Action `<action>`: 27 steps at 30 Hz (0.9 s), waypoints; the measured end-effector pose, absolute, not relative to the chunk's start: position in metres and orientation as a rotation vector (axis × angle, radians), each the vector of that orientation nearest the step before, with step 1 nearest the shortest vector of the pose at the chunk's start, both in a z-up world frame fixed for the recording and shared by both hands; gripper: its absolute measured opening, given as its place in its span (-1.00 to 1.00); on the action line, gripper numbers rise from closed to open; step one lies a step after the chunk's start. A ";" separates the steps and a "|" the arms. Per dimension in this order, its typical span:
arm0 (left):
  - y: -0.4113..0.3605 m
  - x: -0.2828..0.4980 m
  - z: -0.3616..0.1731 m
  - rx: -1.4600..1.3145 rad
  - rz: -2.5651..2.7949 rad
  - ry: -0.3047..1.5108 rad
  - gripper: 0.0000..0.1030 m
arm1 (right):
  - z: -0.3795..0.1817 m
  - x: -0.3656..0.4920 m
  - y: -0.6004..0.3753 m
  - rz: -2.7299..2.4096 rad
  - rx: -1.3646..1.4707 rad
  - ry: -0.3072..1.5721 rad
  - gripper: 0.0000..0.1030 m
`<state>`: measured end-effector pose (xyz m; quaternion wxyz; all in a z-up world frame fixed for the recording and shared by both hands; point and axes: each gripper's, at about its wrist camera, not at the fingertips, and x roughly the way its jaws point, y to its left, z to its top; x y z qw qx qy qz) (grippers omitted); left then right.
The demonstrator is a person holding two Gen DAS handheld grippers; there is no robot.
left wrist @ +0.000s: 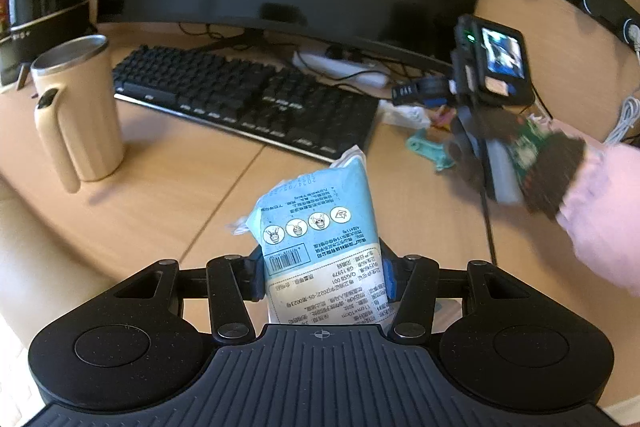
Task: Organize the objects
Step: 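Grasp the white battery holder with the right tool while the left tool holds the bag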
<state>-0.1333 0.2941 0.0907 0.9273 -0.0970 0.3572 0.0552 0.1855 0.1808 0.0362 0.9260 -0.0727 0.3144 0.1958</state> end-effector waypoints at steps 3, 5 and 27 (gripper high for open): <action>0.301 -0.128 0.085 -0.189 0.077 0.734 0.06 | 0.031 0.201 0.190 0.398 -0.183 0.672 -0.19; 0.302 -0.124 0.081 -0.192 0.036 0.736 0.06 | 0.030 0.198 0.184 0.427 -0.193 0.691 -0.19; 0.283 -0.082 0.073 -0.258 -0.040 0.727 0.06 | 0.058 0.142 0.157 0.457 -0.353 0.624 -0.63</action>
